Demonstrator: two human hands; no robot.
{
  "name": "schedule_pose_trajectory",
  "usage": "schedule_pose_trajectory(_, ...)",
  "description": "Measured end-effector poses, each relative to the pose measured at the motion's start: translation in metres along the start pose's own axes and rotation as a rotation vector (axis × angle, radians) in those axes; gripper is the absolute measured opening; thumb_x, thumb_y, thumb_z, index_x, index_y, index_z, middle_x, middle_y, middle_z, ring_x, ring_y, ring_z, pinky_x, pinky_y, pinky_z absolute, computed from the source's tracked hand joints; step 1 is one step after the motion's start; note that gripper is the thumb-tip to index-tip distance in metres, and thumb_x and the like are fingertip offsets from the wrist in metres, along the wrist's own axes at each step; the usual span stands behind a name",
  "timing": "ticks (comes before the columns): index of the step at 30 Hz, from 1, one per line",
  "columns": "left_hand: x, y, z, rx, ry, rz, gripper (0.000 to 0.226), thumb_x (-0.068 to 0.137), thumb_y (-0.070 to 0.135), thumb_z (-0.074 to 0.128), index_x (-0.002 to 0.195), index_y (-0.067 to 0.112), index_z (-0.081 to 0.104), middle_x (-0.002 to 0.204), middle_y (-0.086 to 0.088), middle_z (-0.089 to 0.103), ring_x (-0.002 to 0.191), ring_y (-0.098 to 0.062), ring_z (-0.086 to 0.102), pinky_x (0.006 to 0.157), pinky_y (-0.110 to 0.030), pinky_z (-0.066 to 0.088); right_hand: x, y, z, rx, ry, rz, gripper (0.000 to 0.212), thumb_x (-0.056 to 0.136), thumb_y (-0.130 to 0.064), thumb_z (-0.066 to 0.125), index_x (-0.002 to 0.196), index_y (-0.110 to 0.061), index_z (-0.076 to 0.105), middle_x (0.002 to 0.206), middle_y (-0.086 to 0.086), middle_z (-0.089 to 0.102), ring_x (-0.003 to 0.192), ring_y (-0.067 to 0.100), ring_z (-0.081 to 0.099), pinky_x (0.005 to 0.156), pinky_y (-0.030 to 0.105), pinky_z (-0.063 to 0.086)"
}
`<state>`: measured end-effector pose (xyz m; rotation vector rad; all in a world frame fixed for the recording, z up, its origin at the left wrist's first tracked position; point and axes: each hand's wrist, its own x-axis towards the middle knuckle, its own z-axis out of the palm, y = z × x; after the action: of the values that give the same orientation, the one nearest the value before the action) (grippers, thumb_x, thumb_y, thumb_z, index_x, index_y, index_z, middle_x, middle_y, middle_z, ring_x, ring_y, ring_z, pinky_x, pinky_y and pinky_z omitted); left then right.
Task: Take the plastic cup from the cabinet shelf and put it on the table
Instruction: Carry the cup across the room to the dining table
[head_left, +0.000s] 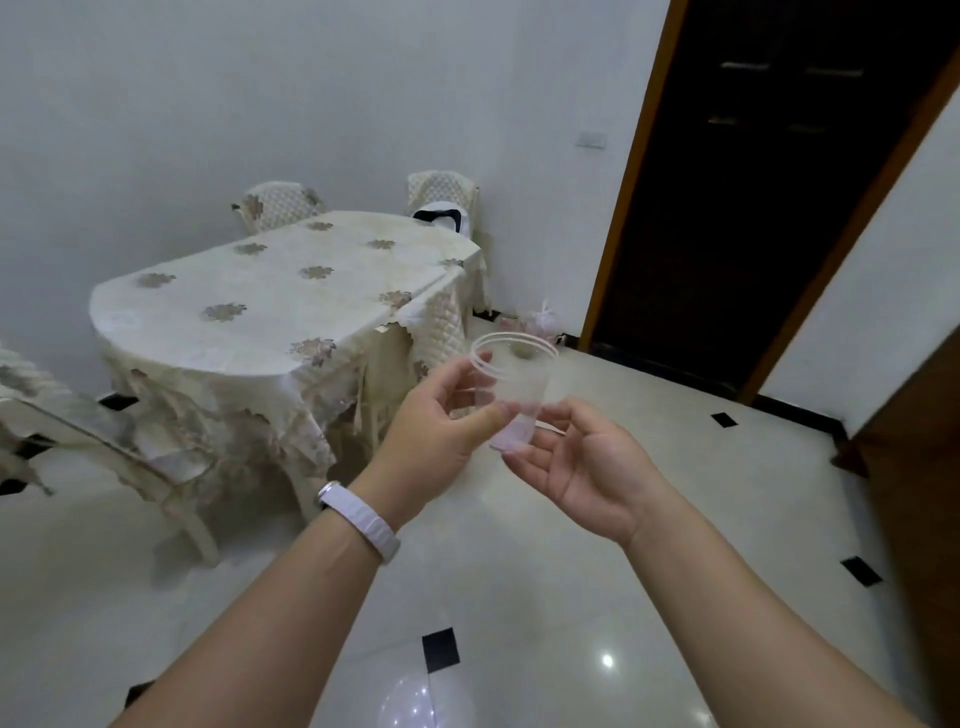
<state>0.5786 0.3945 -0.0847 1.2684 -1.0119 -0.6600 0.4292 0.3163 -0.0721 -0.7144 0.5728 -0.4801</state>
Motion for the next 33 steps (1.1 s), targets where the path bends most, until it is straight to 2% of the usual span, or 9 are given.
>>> schedule_pose_trajectory(1, 0.018, -0.005, -0.004, -0.005, -0.025, -0.002, 0.051, 0.065, 0.038, 0.079, 0.114, 0.034, 0.063, 0.118, -0.016, 0.066, 0.110, -0.026, 0.063, 0.098, -0.049, 0.050, 0.015, -0.005, 0.000, 0.006, 0.022, -0.010, 0.064, 0.078, -0.014, 0.058, 0.138, 0.006, 0.045, 0.114, 0.026, 0.065, 0.086, 0.030, 0.068, 0.078, 0.032, 0.057)
schedule_pose_trajectory(5, 0.082, -0.022, -0.006, -0.013, -0.119, 0.007, 0.040, 0.063, 0.037, 0.077, 0.100, 0.049, 0.066, 0.115, -0.016, 0.066, 0.104, -0.022, 0.063, 0.094, -0.043, 0.052, 0.061, -0.021, -0.007, 0.085, 0.064, -0.049, 0.047, 0.090, -0.014, 0.050, 0.133, 0.005, 0.050, 0.116, 0.027, 0.064, 0.092, 0.032, 0.066, 0.078, 0.032, 0.058)
schedule_pose_trajectory(10, 0.134, -0.042, -0.003, 0.019, -0.203, -0.006, 0.042, 0.068, 0.034, 0.077, 0.106, 0.045, 0.062, 0.104, 0.000, 0.067, 0.099, -0.011, 0.063, 0.081, -0.029, 0.050, 0.101, -0.040, -0.020, 0.117, 0.104, -0.086, 0.025, 0.091, -0.013, 0.048, 0.111, -0.003, 0.058, 0.103, 0.023, 0.068, 0.087, 0.031, 0.067, 0.078, 0.033, 0.057)
schedule_pose_trajectory(13, 0.165, -0.054, -0.001, 0.021, -0.231, -0.018, 0.045, 0.070, 0.033, 0.076, 0.112, 0.041, 0.060, 0.105, 0.005, 0.068, 0.101, -0.011, 0.064, 0.079, -0.024, 0.049, 0.126, -0.052, -0.028, 0.096, 0.114, -0.094, 0.025, 0.090, -0.014, 0.050, 0.111, -0.004, 0.058, 0.106, 0.023, 0.067, 0.083, 0.029, 0.070, 0.078, 0.034, 0.057)
schedule_pose_trajectory(19, 0.231, -0.086, 0.017, 0.053, -0.216, -0.035, 0.061, 0.068, 0.038, 0.077, 0.125, 0.031, 0.058, 0.110, 0.004, 0.068, 0.105, -0.013, 0.064, 0.088, -0.031, 0.052, 0.190, -0.087, -0.062, 0.109, 0.127, -0.102, 0.026, 0.089, -0.013, 0.055, 0.113, -0.003, 0.059, 0.104, 0.024, 0.065, 0.090, 0.035, 0.063, 0.079, 0.037, 0.057)
schedule_pose_trajectory(22, 0.273, -0.100, 0.031, 0.076, -0.204, -0.039, 0.057, 0.070, 0.035, 0.077, 0.124, 0.032, 0.059, 0.110, 0.006, 0.067, 0.106, -0.012, 0.063, 0.090, -0.030, 0.051, 0.229, -0.112, -0.084, 0.127, 0.141, -0.097, 0.028, 0.089, -0.013, 0.057, 0.115, -0.003, 0.058, 0.108, 0.025, 0.059, 0.097, 0.038, 0.057, 0.077, 0.038, 0.058)
schedule_pose_trajectory(27, 0.350, -0.114, 0.067, 0.078, -0.173, -0.065, 0.048, 0.073, 0.025, 0.075, 0.118, 0.035, 0.060, 0.120, -0.006, 0.066, 0.110, -0.018, 0.063, 0.089, -0.030, 0.052, 0.290, -0.171, -0.118, 0.118, 0.134, -0.101, 0.021, 0.091, -0.014, 0.055, 0.109, -0.003, 0.060, 0.108, 0.026, 0.061, 0.081, 0.032, 0.063, 0.080, 0.039, 0.056)
schedule_pose_trajectory(31, 0.413, -0.123, 0.101, 0.143, -0.163, -0.035, 0.045, 0.071, 0.032, 0.076, 0.112, 0.043, 0.062, 0.116, 0.002, 0.068, 0.109, -0.015, 0.064, 0.094, -0.035, 0.052, 0.328, -0.223, -0.148, 0.125, 0.122, -0.110, 0.021, 0.090, -0.012, 0.054, 0.107, -0.003, 0.061, 0.107, 0.027, 0.061, 0.078, 0.030, 0.062, 0.076, 0.037, 0.056)
schedule_pose_trajectory(33, 0.438, -0.128, 0.115, 0.156, -0.158, -0.017, 0.042, 0.069, 0.035, 0.075, 0.106, 0.053, 0.063, 0.114, 0.004, 0.068, 0.109, -0.015, 0.064, 0.090, -0.031, 0.052, 0.346, -0.244, -0.160, 0.105, 0.117, -0.117, 0.022, 0.090, -0.012, 0.053, 0.109, -0.003, 0.061, 0.107, 0.026, 0.063, 0.076, 0.028, 0.063, 0.076, 0.037, 0.055)
